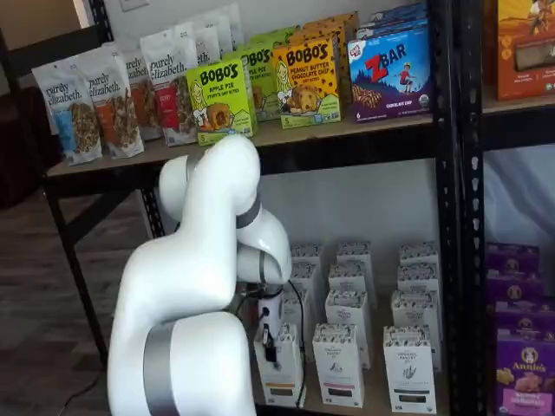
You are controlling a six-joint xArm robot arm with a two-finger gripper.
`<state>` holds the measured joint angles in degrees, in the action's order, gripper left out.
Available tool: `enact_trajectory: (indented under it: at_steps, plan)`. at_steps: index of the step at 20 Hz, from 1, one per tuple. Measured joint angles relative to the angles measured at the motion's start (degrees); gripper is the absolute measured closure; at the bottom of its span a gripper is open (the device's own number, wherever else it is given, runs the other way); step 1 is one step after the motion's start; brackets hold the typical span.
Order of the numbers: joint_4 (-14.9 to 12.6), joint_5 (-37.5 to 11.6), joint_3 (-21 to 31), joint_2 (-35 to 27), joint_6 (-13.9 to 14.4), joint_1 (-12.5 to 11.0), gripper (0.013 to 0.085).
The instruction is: Pick up the white box with a yellow strip in the middle, on the bottom shelf, the fourth box from the left
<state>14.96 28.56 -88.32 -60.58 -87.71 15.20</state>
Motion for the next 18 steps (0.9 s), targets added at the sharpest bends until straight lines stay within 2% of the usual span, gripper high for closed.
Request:
enact_trajectory:
  at_steps: [8,18]
  plan:
    - [2.1,-2.0,9.3,6.0,-1.7,0.5,0.045]
    - [5.9,-6.4,26.7,17.0,-5.6,1.1,0.045]
